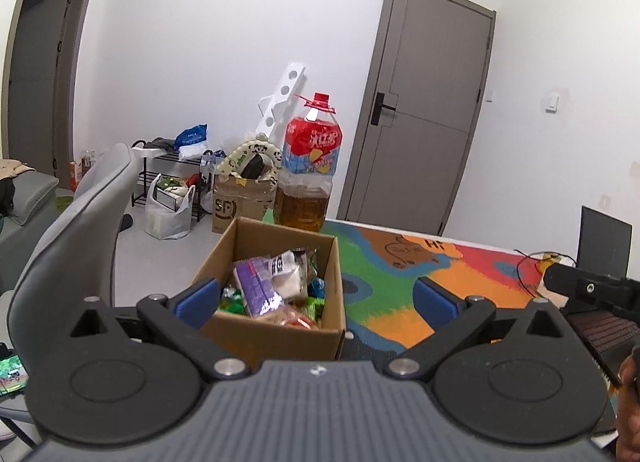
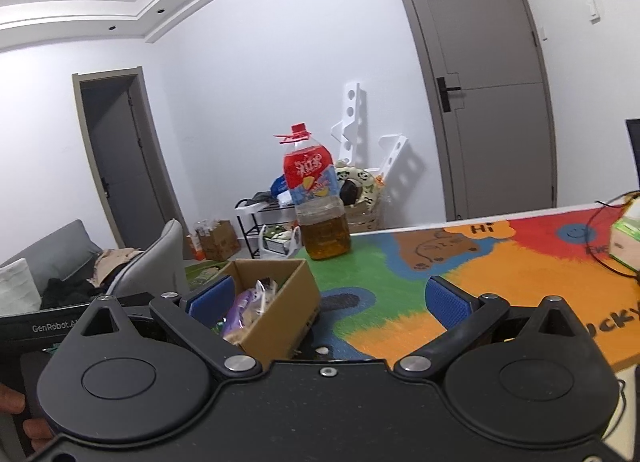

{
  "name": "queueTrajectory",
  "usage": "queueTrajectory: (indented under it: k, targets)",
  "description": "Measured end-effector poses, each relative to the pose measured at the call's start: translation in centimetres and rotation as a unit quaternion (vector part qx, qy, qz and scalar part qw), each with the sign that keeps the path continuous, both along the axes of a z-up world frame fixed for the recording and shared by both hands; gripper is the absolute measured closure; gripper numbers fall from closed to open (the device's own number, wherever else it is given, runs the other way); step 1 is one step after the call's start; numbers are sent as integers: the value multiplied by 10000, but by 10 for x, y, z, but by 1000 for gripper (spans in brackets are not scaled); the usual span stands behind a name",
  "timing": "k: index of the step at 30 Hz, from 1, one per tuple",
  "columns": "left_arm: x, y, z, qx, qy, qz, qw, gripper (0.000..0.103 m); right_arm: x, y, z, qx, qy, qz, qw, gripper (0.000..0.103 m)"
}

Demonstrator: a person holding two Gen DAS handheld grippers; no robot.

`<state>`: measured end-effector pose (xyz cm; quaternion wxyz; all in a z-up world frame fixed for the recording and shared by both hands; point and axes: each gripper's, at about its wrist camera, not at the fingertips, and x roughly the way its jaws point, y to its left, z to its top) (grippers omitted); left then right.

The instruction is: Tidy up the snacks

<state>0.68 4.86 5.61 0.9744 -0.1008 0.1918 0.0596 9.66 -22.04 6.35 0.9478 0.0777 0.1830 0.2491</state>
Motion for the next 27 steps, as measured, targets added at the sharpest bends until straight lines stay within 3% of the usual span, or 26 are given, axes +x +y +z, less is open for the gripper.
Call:
queueTrajectory:
  k: [12, 27]
  targets:
    - [-22, -2, -12, 121, 183, -157, 9996, 1, -22, 0, -21, -284, 99, -267, 9992, 0]
    - [-20, -7, -27, 205, 345, -132, 9991, 1, -34, 3, -42, -646, 269, -659, 9954, 0]
